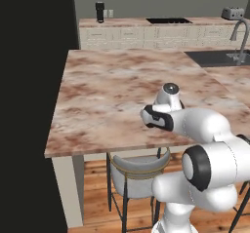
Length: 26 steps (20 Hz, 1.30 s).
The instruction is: Place the large bottle from the dining counter next to the other large bottle outside the sink, and place the small bottle from the dining counter next to the other small bottle inside the sink.
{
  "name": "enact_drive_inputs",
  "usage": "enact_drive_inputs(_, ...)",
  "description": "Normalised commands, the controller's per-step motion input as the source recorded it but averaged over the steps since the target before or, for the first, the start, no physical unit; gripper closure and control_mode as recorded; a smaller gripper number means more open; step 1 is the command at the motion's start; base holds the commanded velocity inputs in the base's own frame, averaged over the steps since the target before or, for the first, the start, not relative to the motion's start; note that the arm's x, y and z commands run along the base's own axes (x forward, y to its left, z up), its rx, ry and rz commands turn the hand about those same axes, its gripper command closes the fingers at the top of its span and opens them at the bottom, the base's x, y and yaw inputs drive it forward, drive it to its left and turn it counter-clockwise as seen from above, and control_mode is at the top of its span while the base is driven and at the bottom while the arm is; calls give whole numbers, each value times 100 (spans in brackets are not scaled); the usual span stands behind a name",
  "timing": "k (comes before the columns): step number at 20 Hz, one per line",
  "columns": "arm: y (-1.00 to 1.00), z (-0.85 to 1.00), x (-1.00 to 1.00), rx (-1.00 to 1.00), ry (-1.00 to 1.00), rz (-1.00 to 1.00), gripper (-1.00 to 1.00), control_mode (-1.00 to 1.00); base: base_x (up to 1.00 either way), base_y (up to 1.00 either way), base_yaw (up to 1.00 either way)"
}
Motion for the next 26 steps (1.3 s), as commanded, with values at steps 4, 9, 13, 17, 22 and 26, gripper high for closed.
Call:
enact_drive_inputs(4,0,-13,6,0,-4,0,-100,-100,0,0,0)
enact_drive_inputs(9,-10,-10,13,-1,-5,0,-100,-100,0,0,0)
enact_drive_inputs(13,-9,-4,6,-2,-8,-1,-100,-100,0,0,0)
enact_drive_inputs(17,-6,0,11,0,-5,-1,-100,-100,0,0,0)
enact_drive_inputs(22,0,0,19,0,-1,-3,-100,-100,0,0,0)
enact_drive_inputs(26,0,0,21,0,0,-4,-100,-100,0,0,0)
